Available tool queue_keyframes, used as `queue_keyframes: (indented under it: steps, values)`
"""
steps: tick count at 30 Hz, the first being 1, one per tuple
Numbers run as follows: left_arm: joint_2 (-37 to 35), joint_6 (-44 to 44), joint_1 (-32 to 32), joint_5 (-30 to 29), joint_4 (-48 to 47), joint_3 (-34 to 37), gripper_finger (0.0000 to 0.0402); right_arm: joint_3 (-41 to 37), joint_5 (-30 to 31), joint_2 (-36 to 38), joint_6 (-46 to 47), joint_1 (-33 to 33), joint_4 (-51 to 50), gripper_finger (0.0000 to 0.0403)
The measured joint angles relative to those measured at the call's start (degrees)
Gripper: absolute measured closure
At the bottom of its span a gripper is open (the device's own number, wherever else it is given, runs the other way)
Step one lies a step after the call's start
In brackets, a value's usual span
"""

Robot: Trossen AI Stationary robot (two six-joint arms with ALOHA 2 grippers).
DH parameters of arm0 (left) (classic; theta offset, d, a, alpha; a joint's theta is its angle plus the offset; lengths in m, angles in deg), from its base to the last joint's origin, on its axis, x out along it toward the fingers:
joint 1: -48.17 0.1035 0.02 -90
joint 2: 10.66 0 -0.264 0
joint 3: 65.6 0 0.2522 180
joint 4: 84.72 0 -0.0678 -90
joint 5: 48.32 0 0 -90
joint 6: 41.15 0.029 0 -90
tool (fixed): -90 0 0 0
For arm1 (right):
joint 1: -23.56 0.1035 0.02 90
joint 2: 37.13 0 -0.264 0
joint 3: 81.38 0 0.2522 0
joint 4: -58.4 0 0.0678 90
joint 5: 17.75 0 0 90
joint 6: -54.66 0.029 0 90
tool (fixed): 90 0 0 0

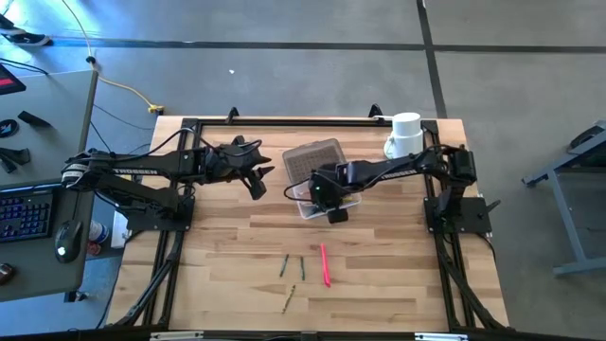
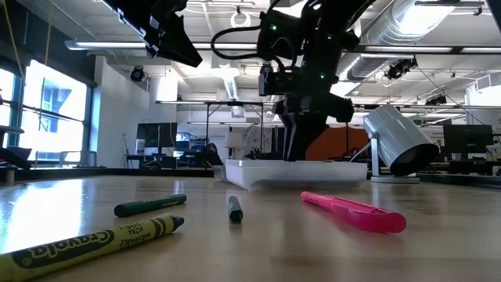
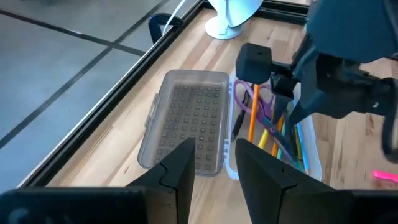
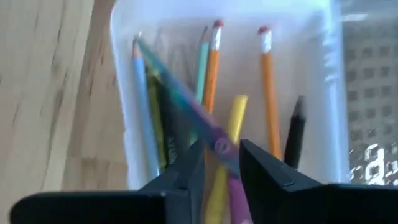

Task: Pick & place school supplies into a supply box
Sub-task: Put the left green crayon into the gray supply box

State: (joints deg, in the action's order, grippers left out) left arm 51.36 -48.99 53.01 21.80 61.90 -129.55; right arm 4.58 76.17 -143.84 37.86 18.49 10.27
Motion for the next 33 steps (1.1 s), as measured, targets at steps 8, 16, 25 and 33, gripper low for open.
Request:
queue_keyframes:
  steps: [8, 16, 25, 33]
  values:
    - [0.0, -4.09, 0.02, 1.84, -0.09, 0.02, 0.0252, 0.02, 3.69, 0.17, 1.4, 0.36, 3.61, 0.0298]
    - [0.01, -14.74, -0.02, 18.29, -5.2, 0.02, 0.0252, 0.11, 4.53, 4.54, 3.53, 2.55, 3.67, 0.0315]
    - [7.56, -28.49, -3.52, 27.68, -12.39, 0.09, 0.0252, 0.17, 4.66, 14.46, 9.15, 8.4, 1.35, 0.0329]
    - [16.13, -28.61, -11.51, 35.55, -12.0, 0.09, 0.0252, 0.15, 4.64, 20.57, 6.59, 11.29, 0.2, 0.0327]
